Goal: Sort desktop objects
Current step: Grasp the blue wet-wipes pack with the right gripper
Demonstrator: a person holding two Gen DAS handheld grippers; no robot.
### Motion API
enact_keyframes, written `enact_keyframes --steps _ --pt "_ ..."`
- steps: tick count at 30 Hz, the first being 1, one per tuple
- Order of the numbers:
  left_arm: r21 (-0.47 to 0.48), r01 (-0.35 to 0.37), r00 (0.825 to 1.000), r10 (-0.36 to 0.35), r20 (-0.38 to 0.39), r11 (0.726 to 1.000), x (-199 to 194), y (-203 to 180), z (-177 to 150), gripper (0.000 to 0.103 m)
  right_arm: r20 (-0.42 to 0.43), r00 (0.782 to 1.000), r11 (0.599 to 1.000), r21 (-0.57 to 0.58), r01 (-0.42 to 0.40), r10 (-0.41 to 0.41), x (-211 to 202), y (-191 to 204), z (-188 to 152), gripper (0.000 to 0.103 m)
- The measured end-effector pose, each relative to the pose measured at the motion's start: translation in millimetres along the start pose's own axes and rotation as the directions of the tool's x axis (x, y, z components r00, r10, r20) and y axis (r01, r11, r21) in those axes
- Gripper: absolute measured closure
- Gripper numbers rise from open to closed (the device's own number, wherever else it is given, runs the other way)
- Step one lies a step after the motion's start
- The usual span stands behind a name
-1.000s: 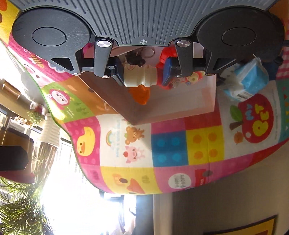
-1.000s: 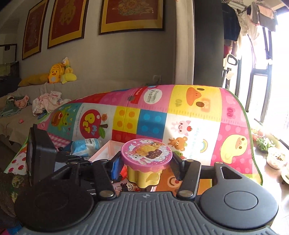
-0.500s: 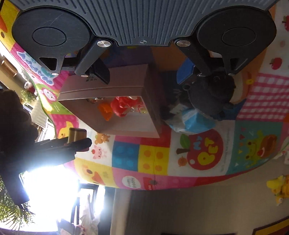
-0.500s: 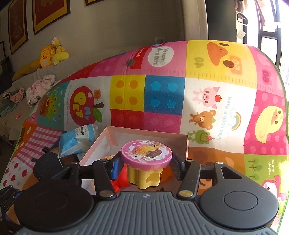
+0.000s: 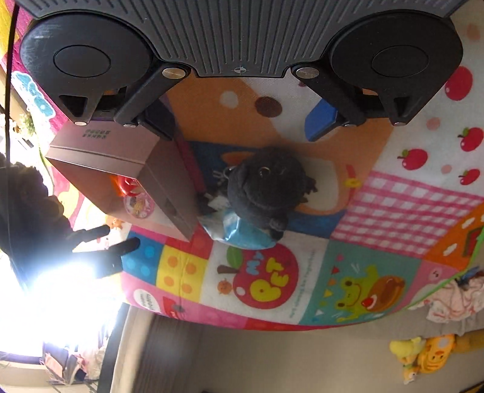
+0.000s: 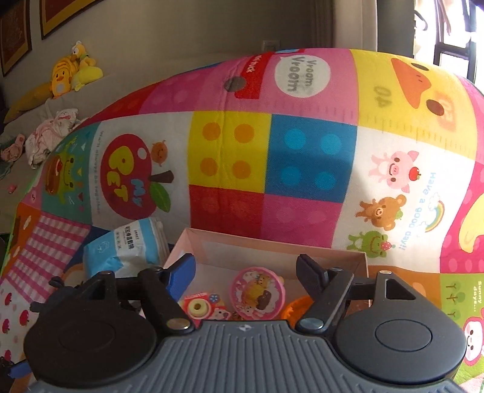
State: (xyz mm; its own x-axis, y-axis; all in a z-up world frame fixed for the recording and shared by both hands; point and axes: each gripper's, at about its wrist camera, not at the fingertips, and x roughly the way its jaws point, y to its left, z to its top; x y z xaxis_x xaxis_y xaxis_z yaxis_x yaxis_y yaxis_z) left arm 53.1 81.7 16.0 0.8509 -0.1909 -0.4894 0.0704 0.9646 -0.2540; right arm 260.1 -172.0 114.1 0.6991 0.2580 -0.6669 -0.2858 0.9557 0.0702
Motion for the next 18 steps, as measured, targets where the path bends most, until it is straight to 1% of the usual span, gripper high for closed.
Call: enact_keyframes --steps 3,4,7,9,10,11,12,15,16,18 --pt "-0.004 0.001 1.0 -0.001 0.009 1.0 -2 0 -1 0.004 -0.025 0.996 0.996 -0.029 -0.084 0.084 7 38 9 0.027" --pt "-0.006 0.004 1.0 -0.004 0.011 1.0 -2 1 -2 0.004 -0.036 0.995 0.994 -0.042 -0.098 0.096 12 50 12 0.029" --pt "-0.008 0.008 1.0 -0.008 0.018 1.0 -4 2 -3 0.003 -0.068 0.99 0.99 -0.058 -0.129 0.125 37 87 26 0.029" --pt "-0.009 0.011 1.0 -0.011 0.021 1.0 -5 2 -3 0.003 -0.126 0.982 0.989 -0.033 -0.145 0.139 61 106 34 0.021" --pt "-0.011 0.012 1.0 -0.012 0.024 1.0 -6 2 -3 0.003 -0.152 0.98 0.991 -0.018 -0.134 0.13 73 113 36 0.016" --pt "-0.013 0.013 1.0 -0.013 0.027 1.0 -6 3 -3 0.003 -0.171 0.979 0.993 -0.013 -0.113 0.109 83 120 38 0.016" --pt "-0.02 0.013 0.999 -0.013 0.03 1.0 -7 3 -3 0.003 -0.19 0.978 0.996 -0.022 -0.09 0.084 94 126 38 0.016" --pt "-0.04 0.017 0.999 -0.016 0.028 0.999 -7 7 -3 0.003 -0.24 0.971 0.998 -0.056 -0.011 -0.003 119 139 35 0.007" --pt "-0.044 0.018 0.999 -0.017 0.027 0.999 -7 8 -3 0.003 -0.258 0.966 0.998 -0.059 -0.003 -0.012 124 141 34 0.006" --pt "-0.045 0.023 0.999 -0.021 0.027 0.999 -7 8 -3 0.003 -0.301 0.954 0.998 -0.052 -0.021 0.004 130 144 29 0.006"
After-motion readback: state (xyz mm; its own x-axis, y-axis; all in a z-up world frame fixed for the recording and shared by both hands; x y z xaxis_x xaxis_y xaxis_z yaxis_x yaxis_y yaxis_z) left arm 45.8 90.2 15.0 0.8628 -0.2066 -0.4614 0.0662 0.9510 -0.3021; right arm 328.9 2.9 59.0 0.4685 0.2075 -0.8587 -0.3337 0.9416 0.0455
